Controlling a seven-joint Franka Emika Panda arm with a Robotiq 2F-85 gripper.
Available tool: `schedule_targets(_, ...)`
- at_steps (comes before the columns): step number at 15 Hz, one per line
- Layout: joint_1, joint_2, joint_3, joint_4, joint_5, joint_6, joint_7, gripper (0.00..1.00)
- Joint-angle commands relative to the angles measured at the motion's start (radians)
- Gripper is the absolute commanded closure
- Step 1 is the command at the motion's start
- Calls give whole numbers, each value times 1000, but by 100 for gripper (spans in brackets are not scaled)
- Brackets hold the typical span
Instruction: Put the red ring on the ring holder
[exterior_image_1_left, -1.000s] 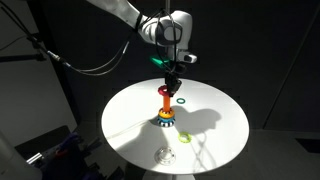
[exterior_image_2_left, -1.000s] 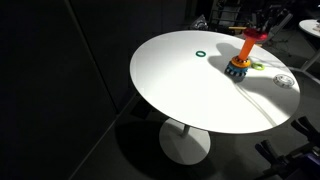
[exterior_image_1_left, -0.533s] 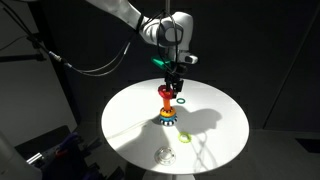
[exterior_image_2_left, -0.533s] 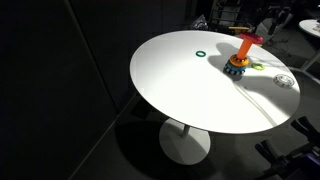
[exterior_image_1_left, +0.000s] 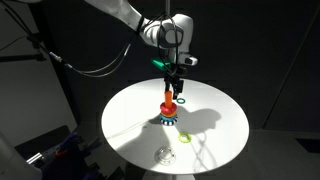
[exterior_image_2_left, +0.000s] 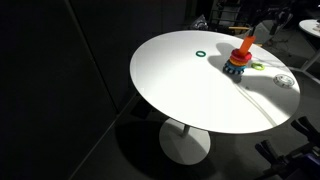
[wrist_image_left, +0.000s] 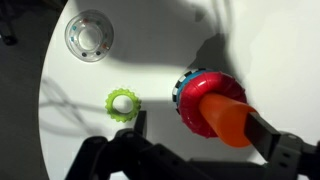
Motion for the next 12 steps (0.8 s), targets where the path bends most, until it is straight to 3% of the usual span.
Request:
schedule_targets(1, 0, 9, -2, 34, -8, -36, 15, 0)
schedule_targets(12, 11, -60, 4, -46, -31, 0, -26, 0)
